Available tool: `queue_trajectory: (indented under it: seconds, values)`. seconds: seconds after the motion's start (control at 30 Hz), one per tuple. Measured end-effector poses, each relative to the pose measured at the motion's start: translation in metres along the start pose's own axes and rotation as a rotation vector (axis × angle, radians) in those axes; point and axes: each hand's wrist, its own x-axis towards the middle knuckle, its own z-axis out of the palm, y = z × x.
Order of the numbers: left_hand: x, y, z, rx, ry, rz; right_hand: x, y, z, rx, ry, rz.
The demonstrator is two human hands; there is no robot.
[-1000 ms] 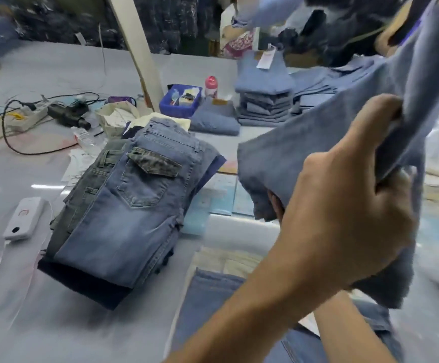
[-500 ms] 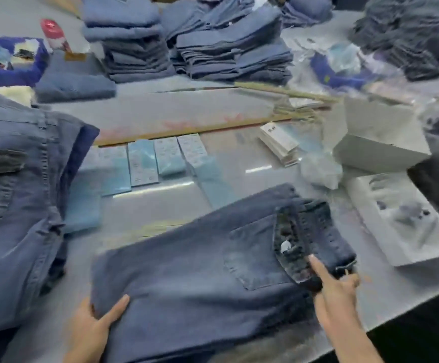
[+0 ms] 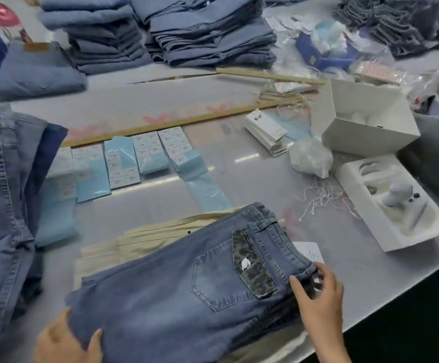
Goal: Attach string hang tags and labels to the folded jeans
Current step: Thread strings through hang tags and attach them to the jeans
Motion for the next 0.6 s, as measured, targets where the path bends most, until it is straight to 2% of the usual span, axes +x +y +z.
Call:
queue_trajectory:
  seconds: [0.07,0.1,0.17,0.2,0.27,0.37,0.43,0.5,0.6]
  values:
    - [-0.022,0.049,0.016,-0.015,0.154,0.227,0.006,-0.007,0.006,-0.155,0.029,-0.206]
    - [-0.035,0.084,0.024,-0.006,0.303,0.332,0.009,-0.012,0.009,-0.209,0.003,-0.279]
    - [-0.048,0.155,0.041,-0.080,0.395,0.649,0.017,-0.022,0.015,-0.263,-0.060,-0.339]
    - [-0.052,0.189,0.048,-0.107,0.365,0.782,0.021,-0.026,0.016,-0.266,-0.072,-0.342]
    - [-0.055,0.240,0.065,-0.079,0.198,0.929,0.028,-0.029,0.016,-0.262,-0.079,-0.336]
    - [-0.050,0.295,0.100,0.044,0.054,1.018,0.033,-0.024,0.020,-0.279,-0.114,-0.304]
    - [-0.044,0.309,0.128,0.216,-0.027,1.039,0.034,-0.018,0.027,-0.288,-0.094,-0.297]
    - [-0.041,0.306,0.148,0.331,-0.016,1.061,0.037,-0.011,0.037,-0.282,-0.024,-0.327]
    - [-0.036,0.302,0.157,0.282,0.031,1.059,0.043,0.004,0.050,-0.206,0.121,-0.406]
